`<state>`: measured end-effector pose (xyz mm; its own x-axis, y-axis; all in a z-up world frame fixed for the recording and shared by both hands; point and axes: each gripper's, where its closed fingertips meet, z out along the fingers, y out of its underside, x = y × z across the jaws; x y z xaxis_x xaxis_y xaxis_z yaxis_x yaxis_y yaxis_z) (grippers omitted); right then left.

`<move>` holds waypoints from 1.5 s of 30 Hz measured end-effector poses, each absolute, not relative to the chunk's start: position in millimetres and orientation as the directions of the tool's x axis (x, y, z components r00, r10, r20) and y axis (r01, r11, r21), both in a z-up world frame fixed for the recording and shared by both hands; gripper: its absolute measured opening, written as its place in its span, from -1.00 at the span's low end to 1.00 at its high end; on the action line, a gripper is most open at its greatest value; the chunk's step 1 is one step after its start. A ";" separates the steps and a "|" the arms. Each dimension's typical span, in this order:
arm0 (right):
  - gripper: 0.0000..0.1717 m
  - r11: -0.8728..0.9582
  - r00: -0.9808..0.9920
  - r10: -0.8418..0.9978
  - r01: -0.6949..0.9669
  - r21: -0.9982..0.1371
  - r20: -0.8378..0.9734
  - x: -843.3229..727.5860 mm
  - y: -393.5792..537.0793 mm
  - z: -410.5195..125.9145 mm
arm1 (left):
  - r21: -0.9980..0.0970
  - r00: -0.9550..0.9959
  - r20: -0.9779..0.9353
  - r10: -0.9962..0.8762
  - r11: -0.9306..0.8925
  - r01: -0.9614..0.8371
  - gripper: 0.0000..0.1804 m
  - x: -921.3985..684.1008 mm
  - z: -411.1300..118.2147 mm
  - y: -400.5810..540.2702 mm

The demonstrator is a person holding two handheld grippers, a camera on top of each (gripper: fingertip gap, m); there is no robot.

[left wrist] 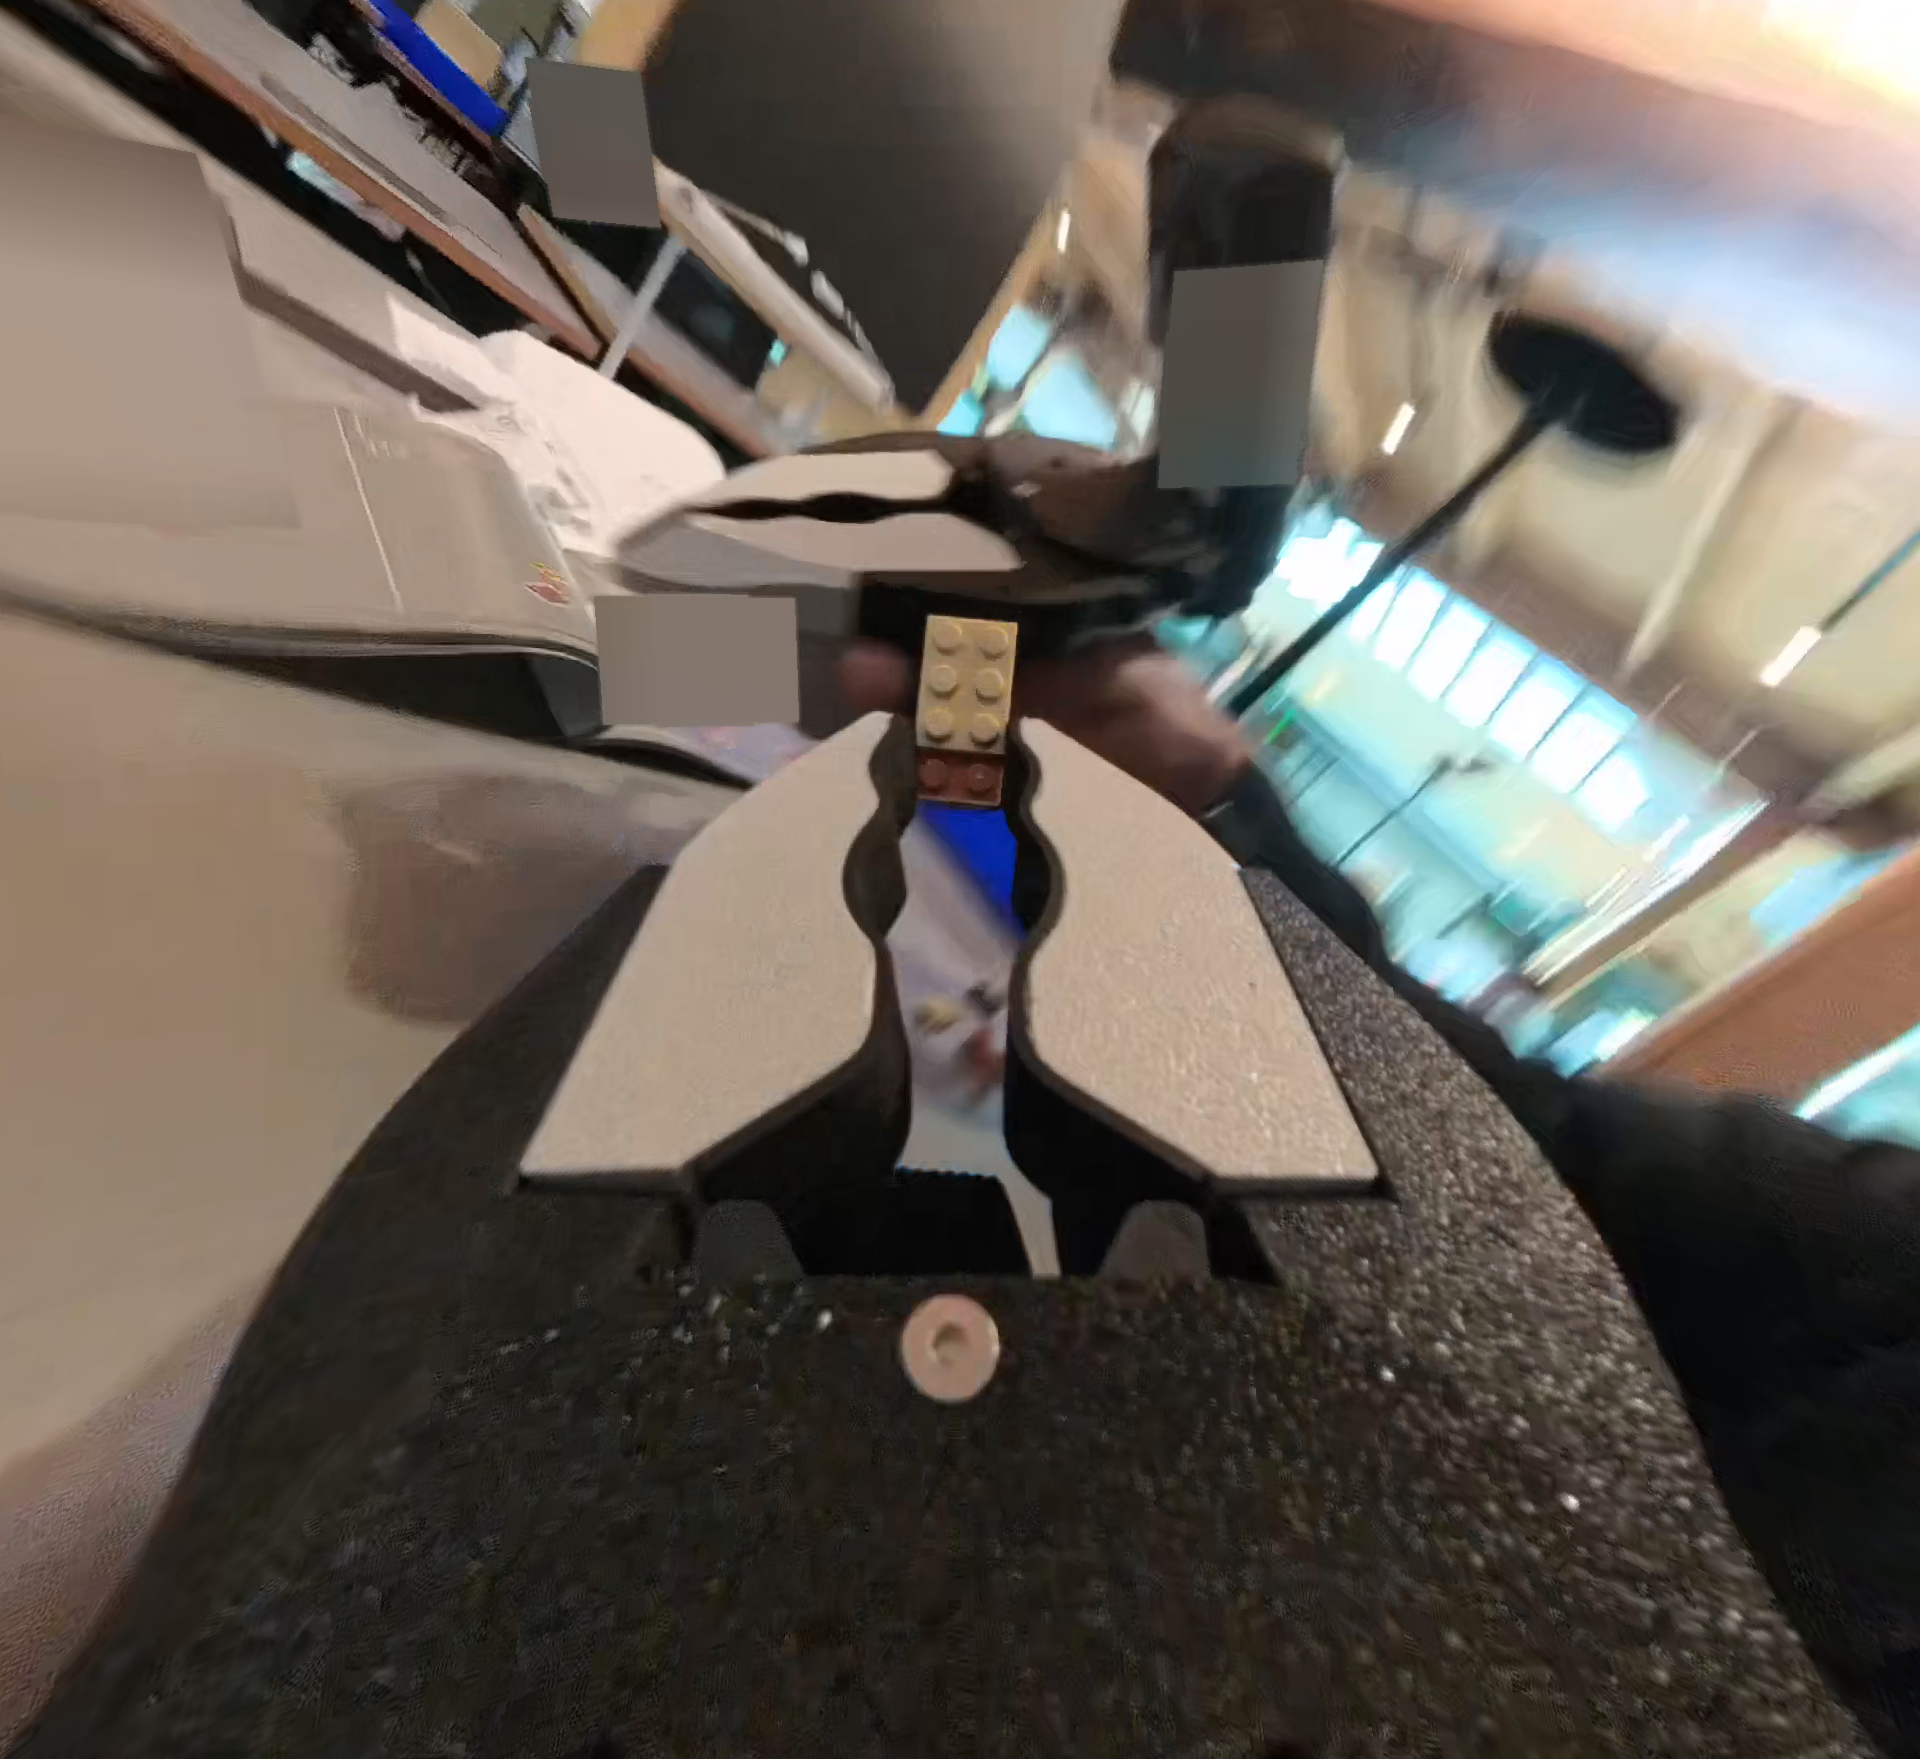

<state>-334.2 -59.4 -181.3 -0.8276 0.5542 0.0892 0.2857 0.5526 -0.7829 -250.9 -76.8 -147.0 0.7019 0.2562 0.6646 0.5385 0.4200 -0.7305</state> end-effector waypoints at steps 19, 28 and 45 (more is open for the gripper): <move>-0.72 0.461 -0.986 0.163 0.102 -0.882 -0.029 -206.6 -57.3 -178.1 | -0.977 0.996 0.004 0.090 -0.211 0.023 -0.83 -209.2 -180.6 -59.9; -0.80 0.441 -0.986 0.162 0.100 -0.892 -0.031 -202.2 -58.0 -183.5 | -0.968 1.000 0.000 0.031 -0.252 0.008 -0.82 -201.8 -186.1 -58.4; -0.80 0.213 -0.893 0.400 0.311 -0.926 -0.208 -205.8 -27.4 -173.5 | -0.744 0.666 -0.660 0.347 -0.425 -0.516 -0.87 -191.6 -174.6 -47.1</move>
